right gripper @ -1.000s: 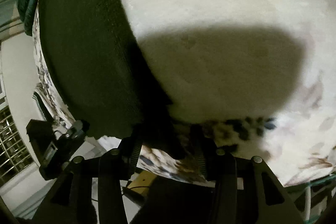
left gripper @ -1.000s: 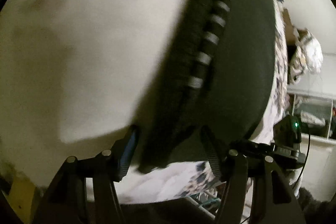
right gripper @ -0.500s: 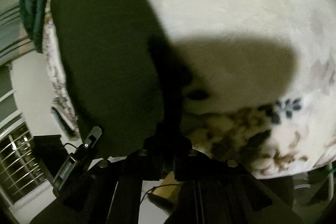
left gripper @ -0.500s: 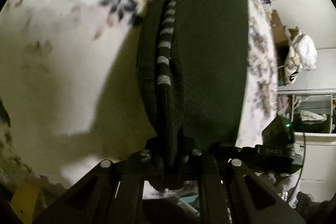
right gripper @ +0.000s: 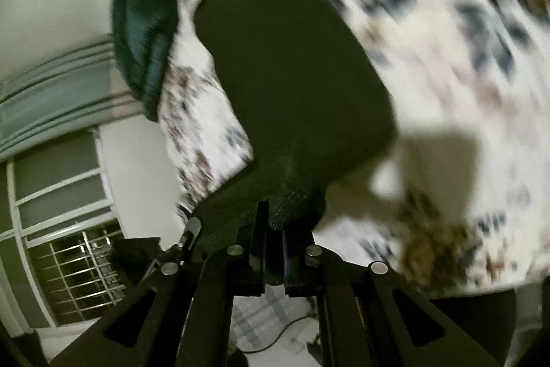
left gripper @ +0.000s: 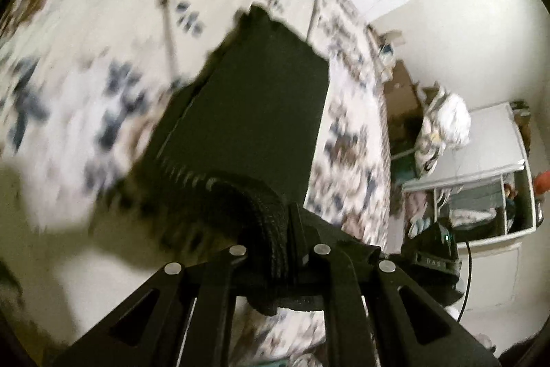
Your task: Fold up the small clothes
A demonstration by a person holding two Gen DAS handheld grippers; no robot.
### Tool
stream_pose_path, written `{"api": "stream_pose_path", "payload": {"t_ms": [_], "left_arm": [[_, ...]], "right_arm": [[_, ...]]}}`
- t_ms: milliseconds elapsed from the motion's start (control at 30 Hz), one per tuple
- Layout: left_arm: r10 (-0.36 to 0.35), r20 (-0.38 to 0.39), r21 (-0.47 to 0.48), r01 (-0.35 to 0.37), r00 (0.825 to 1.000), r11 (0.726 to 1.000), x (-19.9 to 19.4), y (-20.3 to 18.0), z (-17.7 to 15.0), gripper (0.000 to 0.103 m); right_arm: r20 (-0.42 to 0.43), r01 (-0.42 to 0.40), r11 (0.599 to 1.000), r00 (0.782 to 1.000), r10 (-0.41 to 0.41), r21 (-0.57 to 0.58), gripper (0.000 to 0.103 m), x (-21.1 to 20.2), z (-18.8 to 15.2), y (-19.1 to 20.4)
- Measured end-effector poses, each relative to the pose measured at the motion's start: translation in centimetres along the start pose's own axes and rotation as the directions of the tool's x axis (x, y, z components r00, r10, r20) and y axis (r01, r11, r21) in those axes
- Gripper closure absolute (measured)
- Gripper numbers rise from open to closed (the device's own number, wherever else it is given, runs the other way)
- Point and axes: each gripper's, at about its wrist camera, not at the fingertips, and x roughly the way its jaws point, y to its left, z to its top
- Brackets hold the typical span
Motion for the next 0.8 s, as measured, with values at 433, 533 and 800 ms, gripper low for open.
{"api": "stream_pose_path", "payload": {"t_ms": [433,533,800], "left_arm": [[-0.004,0.085,0.116,-0.006,0.996,0.993,11.1,-3.5,18.9,0.096],[-0.013,0.066,0.113,0.005,0.998,0.994,14.4,-3.3,23.0,0.096],[-0.027,-0.014,0.005,0.027,1.000,1.000,20.7,-1.1,29.9,0.087]], "right_arm": [[0.196,0.053,0.995,0.980,-0.037,-0.078,0.097,3.9,21.1,11.2],[0.227,0.068,0.996,0.972,-0.052,-0.061,0.097,5.5,25.8,12.3],[0.267,0.089,0.995,0.959,-0.097,0.042,0.090,9.0,37.0,12.6]]}}
